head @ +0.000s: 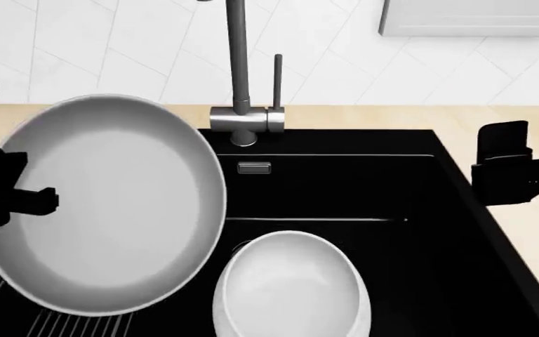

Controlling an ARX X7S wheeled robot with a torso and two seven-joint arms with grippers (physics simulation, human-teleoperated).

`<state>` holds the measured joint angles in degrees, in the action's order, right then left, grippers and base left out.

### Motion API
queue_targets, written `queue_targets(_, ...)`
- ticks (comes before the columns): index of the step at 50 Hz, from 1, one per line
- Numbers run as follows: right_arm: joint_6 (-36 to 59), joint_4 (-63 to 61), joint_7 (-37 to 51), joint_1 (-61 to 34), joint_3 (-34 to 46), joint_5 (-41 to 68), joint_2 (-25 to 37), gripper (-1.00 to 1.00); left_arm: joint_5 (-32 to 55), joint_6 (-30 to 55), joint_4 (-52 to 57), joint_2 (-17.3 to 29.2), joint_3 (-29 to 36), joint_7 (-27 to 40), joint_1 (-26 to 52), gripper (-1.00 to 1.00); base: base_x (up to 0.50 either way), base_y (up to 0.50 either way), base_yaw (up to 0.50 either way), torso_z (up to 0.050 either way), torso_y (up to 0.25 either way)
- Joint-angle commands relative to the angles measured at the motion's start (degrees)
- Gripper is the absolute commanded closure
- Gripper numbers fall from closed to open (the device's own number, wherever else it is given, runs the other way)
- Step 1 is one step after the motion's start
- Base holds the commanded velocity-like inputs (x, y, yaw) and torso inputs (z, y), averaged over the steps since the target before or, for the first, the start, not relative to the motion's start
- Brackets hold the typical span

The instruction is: Stack the bowls in the sink.

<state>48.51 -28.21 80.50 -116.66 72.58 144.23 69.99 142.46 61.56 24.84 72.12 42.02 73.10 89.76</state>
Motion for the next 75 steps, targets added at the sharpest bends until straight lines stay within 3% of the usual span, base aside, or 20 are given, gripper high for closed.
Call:
queue_targets(1,-0.43,-0.86,-0.53,1.44,0.21,-1.57,1.87,-1.00,-1.48,-1.95,0.08,-4.39,0.86,-0.61,-0.20,1.00,0.00,0.00,0.00,0.000,0.000)
queue_targets(18,-1.06,-1.15,-1.57,3.44,0.68,-3.39,2.30,-1.00,-3.53,-1.57,-1.00,-8.65,2.19,-3.00,-1.15,1.00,0.00,0.00,0.00,0.000,0.001)
queue_targets(38,1.79,1.20,5.80,-4.08,-2.20,-1.20,6.06,-1.00,-4.57,-2.01,-1.09,-15.65,4.62,-3.60,-1.20,1.00,0.00,0.00,0.00,0.000,0.001)
queue_targets(57,1.70,0.19,5.12,-4.27,-0.88,-2.42,7.88,-1.00,-5.74,-4.15,-2.39,-22.18,5.70,-4.37,-0.66,1.00,0.00,0.00,0.00,0.000,0.000)
queue_targets(75,2.28,-0.02,5.32,-3.74,-0.69,-2.44,8.41,-1.00,-11.02,-6.85,-4.11,-26.71,6.08,-7.83,-5.12,1.00,0.00,0.00,0.00,0.000,0.001)
